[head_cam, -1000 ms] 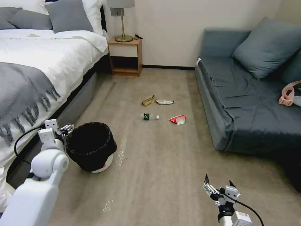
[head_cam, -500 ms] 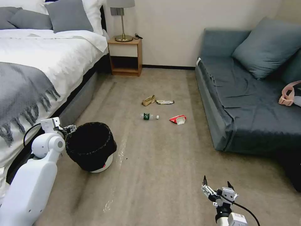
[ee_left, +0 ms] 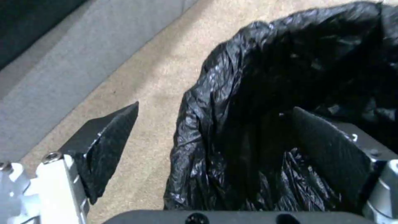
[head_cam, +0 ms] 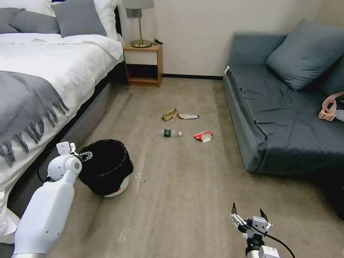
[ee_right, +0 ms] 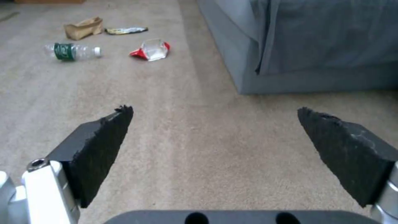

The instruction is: Pick up the trash bin, then pick up the garbage on the floor and place it into the trash bin.

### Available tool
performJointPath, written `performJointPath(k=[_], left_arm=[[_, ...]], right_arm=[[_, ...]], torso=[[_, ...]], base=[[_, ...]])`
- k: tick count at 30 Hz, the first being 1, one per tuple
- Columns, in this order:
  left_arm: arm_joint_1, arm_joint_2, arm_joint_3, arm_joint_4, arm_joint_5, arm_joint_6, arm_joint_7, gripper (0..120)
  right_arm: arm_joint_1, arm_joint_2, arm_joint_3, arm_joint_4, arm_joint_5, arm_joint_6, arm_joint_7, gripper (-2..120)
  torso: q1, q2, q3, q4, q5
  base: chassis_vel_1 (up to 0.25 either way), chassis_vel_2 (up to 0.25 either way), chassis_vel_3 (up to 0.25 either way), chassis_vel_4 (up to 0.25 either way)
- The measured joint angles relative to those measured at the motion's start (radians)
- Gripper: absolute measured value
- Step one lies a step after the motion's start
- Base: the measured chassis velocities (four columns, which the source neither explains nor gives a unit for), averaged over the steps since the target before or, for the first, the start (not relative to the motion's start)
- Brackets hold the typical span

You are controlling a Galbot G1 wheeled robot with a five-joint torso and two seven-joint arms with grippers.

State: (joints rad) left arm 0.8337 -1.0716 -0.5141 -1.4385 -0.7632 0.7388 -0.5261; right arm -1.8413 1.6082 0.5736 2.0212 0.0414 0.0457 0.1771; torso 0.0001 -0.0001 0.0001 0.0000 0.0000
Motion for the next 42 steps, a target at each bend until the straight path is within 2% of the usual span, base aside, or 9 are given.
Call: performJointPath(k=[8, 17, 21, 23, 25, 28, 37, 40, 42], left_arm=[[-0.019, -0.032, 0.007, 0.060, 0.005, -0.001, 0.001, 99], [-0.025, -0.042, 0.015, 0.089, 0.000, -0.002, -0.017, 98], [-0.026, -0.042, 0.021, 0.095, -0.010, -0.002, -0.038, 85], [-0.032, -0.042, 0.030, 0.107, -0.060, -0.003, -0.083, 78], [-0.037, -0.042, 0.033, 0.114, -0.077, -0.004, -0.097, 75], [-0.044, -0.041, 0.035, 0.124, -0.100, -0.008, -0.113, 62], [-0.041, -0.041, 0.024, 0.128, -0.104, -0.009, -0.097, 32], [-0.027, -0.040, 0.017, 0.122, -0.084, -0.009, -0.070, 18], [-0.021, -0.040, 0.014, 0.117, -0.075, -0.009, -0.056, 15]], right_arm=[[0.002, 0.000, 0.002, -0.004, -0.009, 0.001, 0.013, 100], [-0.003, 0.000, -0.007, 0.009, 0.000, -0.004, 0.015, 100], [-0.003, 0.000, -0.007, 0.009, 0.002, -0.007, 0.016, 100], [-0.007, 0.000, -0.013, 0.003, -0.007, -0.005, 0.018, 100], [-0.009, 0.000, -0.018, -0.001, -0.010, -0.003, 0.019, 100], [-0.010, 0.000, -0.029, -0.011, -0.013, -0.001, 0.027, 100], [-0.006, 0.000, -0.034, -0.017, -0.011, -0.002, 0.030, 100], [-0.003, 0.000, -0.034, -0.023, -0.010, -0.004, 0.030, 100], [-0.002, 0.000, -0.035, -0.024, -0.010, -0.004, 0.030, 100]], torso=[[0.000, 0.000, 0.000, 0.0000, 0.0000], [0.000, 0.000, 0.000, 0.0000, 0.0000], [0.000, 0.000, 0.000, 0.0000, 0.0000], [0.000, 0.000, 0.000, 0.0000, 0.0002], [0.000, 0.000, 0.000, 0.0000, 0.0005], [0.000, 0.000, 0.000, 0.0000, 0.0006], [0.000, 0.000, 0.000, 0.0004, 0.0009], [0.000, 0.000, 0.000, 0.0005, 0.0008], [0.000, 0.000, 0.000, 0.0003, 0.0007]], base=[[0.000, 0.000, 0.000, 0.000], [0.000, 0.000, 0.000, 0.000], [0.000, 0.000, 0.000, 0.000], [0.000, 0.000, 0.000, 0.000], [0.000, 0.000, 0.000, 0.000], [0.000, 0.000, 0.000, 0.000], [0.000, 0.000, 0.000, 0.000], [0.000, 0.000, 0.000, 0.000], [0.000, 0.000, 0.000, 0.000]])
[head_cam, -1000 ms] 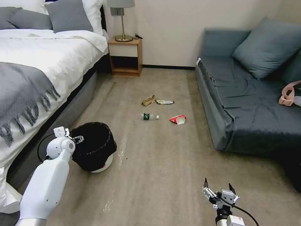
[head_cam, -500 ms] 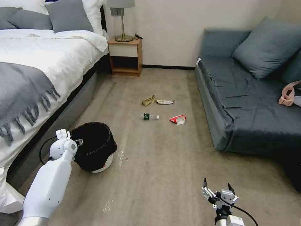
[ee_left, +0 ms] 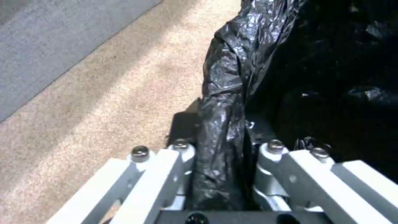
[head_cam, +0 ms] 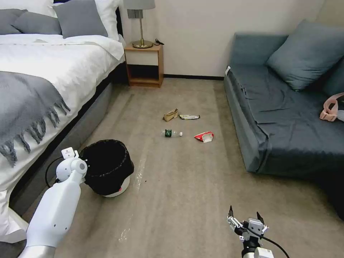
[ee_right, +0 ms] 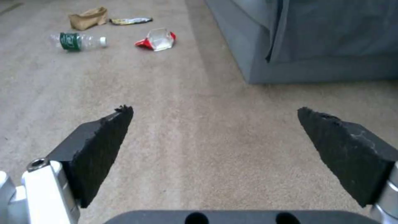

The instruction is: Pick up the trash bin, then pick up the garbage on the floor and place it into the trash bin.

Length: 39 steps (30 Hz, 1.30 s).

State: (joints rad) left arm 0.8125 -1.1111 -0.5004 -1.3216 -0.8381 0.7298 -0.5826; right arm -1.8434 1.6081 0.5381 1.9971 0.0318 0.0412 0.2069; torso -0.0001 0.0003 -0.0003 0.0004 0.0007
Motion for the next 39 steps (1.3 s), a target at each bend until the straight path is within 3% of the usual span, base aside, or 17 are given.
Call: performJointPath(k=[9, 19, 28, 39], left_arm=[[0.030, 0.004, -0.016, -0.050, 0.063, 0.005, 0.074, 8], [0.068, 0.013, -0.020, -0.142, 0.137, 0.008, 0.092, 5], [0.103, 0.033, -0.038, -0.221, 0.192, -0.005, 0.097, 3], [0.176, 0.072, -0.062, -0.341, 0.287, -0.029, 0.113, 3]], right_arm=[[0.003, 0.000, -0.006, 0.000, 0.002, -0.012, 0.001, 100], [-0.003, 0.000, -0.006, 0.003, 0.000, -0.021, 0.000, 100], [-0.006, 0.000, -0.004, 0.006, 0.000, -0.035, -0.002, 100], [-0.016, 0.000, -0.027, 0.029, 0.000, 0.011, -0.082, 100]], torso=[[0.000, 0.000, 0.000, -0.0005, -0.0014], [0.000, 0.000, 0.000, -0.0012, -0.0014], [0.000, 0.000, 0.000, -0.0004, -0.0008], [0.000, 0.000, 0.000, -0.0003, -0.0009]], base=[[0.000, 0.000, 0.000, 0.000], [0.000, 0.000, 0.000, 0.000], [0.000, 0.000, 0.000, 0.000], [0.000, 0.000, 0.000, 0.000]])
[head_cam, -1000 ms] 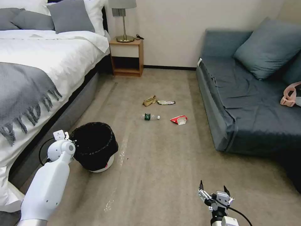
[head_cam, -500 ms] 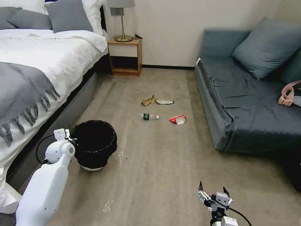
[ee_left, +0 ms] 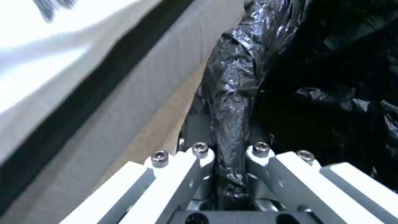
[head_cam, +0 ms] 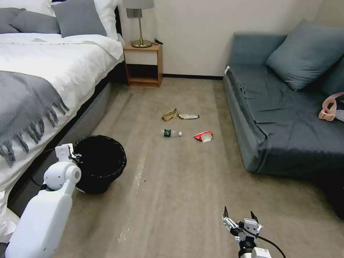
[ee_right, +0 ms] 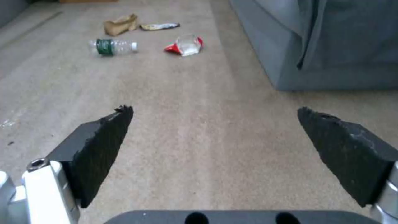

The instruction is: Pick up the trash bin, then pick up the garbage on the floor and place it into the trash bin.

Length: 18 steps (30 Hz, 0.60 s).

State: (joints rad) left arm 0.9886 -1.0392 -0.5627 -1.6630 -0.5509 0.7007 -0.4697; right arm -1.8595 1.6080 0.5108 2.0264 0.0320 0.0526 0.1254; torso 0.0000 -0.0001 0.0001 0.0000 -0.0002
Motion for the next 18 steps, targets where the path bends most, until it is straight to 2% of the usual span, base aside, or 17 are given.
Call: performJointPath(k=[1, 3, 4, 7, 8, 11, 12, 15, 18], left_arm=[[0.008, 0.003, -0.004, -0.015, 0.006, -0.002, 0.001, 3], [0.045, 0.012, -0.021, -0.093, 0.011, -0.002, 0.003, 3], [0.045, 0.012, -0.021, -0.093, 0.011, -0.002, 0.003, 3], [0.112, 0.029, -0.054, -0.216, 0.017, -0.001, 0.007, 3], [0.112, 0.029, -0.054, -0.216, 0.017, -0.001, 0.007, 3], [0.179, 0.038, -0.094, -0.292, 0.054, -0.010, 0.009, 3], [0.179, 0.038, -0.094, -0.292, 0.054, -0.010, 0.009, 3], [0.246, 0.033, -0.129, -0.355, 0.095, -0.016, 0.007, 3], [0.274, 0.027, -0.139, -0.380, 0.120, -0.020, 0.000, 3]], right_arm=[[0.000, 0.000, -0.001, 0.000, 0.000, 0.005, 0.000, 100], [0.002, 0.000, -0.001, -0.009, 0.005, 0.008, 0.011, 100], [0.002, 0.000, -0.001, -0.009, 0.005, 0.008, 0.011, 100], [0.002, 0.000, 0.000, -0.015, 0.012, 0.001, 0.022, 100], [0.002, 0.000, 0.000, -0.015, 0.012, 0.001, 0.022, 100], [0.003, 0.000, 0.001, -0.018, 0.013, -0.001, 0.033, 100], [0.003, 0.000, 0.001, -0.018, 0.013, -0.001, 0.033, 100], [0.004, 0.000, -0.001, -0.025, 0.012, -0.004, 0.051, 100], [0.002, 0.000, -0.006, -0.031, 0.012, -0.004, 0.059, 100]], torso=[[0.000, 0.000, 0.000, 0.0000, 0.0000], [0.000, 0.000, 0.000, 0.0000, 0.0002], [0.000, 0.000, 0.000, 0.0000, 0.0002], [0.000, 0.000, 0.000, -0.0002, 0.0003], [0.000, 0.000, 0.000, -0.0002, 0.0003], [0.000, 0.000, 0.000, 0.0001, 0.0002], [0.000, 0.000, 0.000, 0.0001, 0.0002], [0.000, 0.000, 0.000, 0.0001, 0.0002], [0.000, 0.000, 0.000, 0.0001, 0.0002]], base=[[0.000, 0.000, 0.000, 0.000], [0.000, 0.000, 0.000, 0.000], [0.000, 0.000, 0.000, 0.000], [0.000, 0.000, 0.000, 0.000], [0.000, 0.000, 0.000, 0.000], [0.000, 0.000, 0.000, 0.000], [0.000, 0.000, 0.000, 0.000], [0.000, 0.000, 0.000, 0.000], [0.000, 0.000, 0.000, 0.000]])
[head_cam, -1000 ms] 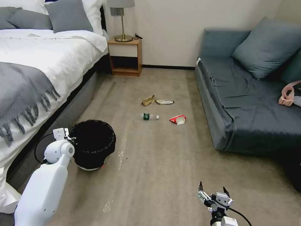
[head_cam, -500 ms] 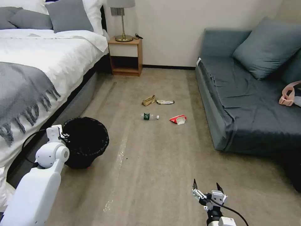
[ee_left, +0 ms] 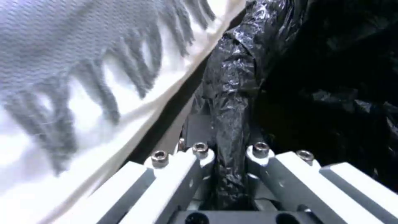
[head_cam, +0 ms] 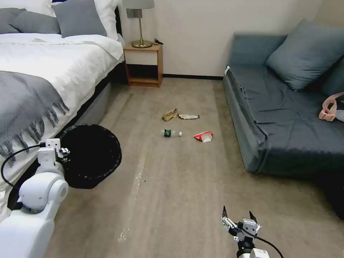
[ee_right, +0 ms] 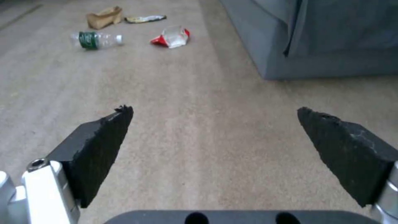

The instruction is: Pick up the trash bin, then pick up the garbage on the floor and place it into the trash bin.

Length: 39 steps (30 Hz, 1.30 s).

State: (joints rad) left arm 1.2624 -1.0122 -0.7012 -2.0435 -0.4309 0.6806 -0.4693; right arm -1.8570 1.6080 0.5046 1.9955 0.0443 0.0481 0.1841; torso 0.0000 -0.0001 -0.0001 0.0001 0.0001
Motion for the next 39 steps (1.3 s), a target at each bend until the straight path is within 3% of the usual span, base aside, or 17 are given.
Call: performJointPath(k=[10, 14, 18, 22, 25, 29, 39], left_arm=[[0.036, -0.010, 0.029, -0.042, 0.122, -0.023, -0.037, 3], [0.034, 0.005, 0.023, -0.048, 0.129, -0.025, -0.038, 3], [0.070, 0.003, 0.030, -0.049, 0.171, -0.041, -0.035, 3], [0.096, -0.037, 0.041, -0.054, 0.243, -0.056, -0.025, 3], [0.159, -0.092, 0.038, -0.108, 0.310, -0.066, -0.018, 3], [0.204, -0.135, 0.037, -0.141, 0.361, -0.095, -0.015, 3], [0.214, -0.170, 0.035, -0.149, 0.402, -0.142, -0.004, 3]], right_arm=[[0.013, 0.000, -0.021, -0.053, -0.035, 0.021, 0.011, 100], [0.041, 0.000, -0.024, -0.075, -0.039, 0.006, 0.010, 100], [0.055, 0.000, -0.028, -0.082, -0.038, -0.003, 0.008, 100], [0.062, 0.000, -0.029, -0.071, -0.012, -0.004, 0.006, 100], [0.028, 0.000, -0.028, 0.002, 0.011, 0.011, 0.008, 100], [0.012, 0.000, -0.020, 0.064, 0.015, 0.036, 0.013, 100], [0.044, -0.001, -0.001, 0.115, 0.086, -0.026, 0.009, 100]], torso=[[0.000, 0.000, 0.000, -0.0001, -0.0001], [0.000, 0.000, 0.000, -0.0004, 0.0001], [0.000, 0.000, 0.000, -0.0001, -0.0001], [0.000, 0.000, 0.000, -0.0002, -0.0002], [0.000, 0.000, 0.000, -0.0002, 0.0000], [0.000, 0.000, 0.000, 0.0000, 0.0001], [0.000, 0.000, 0.000, -0.0001, 0.0001]], base=[[0.000, 0.000, 0.000, 0.000], [0.000, 0.000, 0.000, 0.000], [0.000, 0.000, 0.000, 0.000], [0.000, 0.000, 0.000, 0.000], [0.000, 0.000, 0.000, 0.000], [0.000, 0.000, 0.000, 0.000], [0.000, 0.000, 0.000, 0.000]])
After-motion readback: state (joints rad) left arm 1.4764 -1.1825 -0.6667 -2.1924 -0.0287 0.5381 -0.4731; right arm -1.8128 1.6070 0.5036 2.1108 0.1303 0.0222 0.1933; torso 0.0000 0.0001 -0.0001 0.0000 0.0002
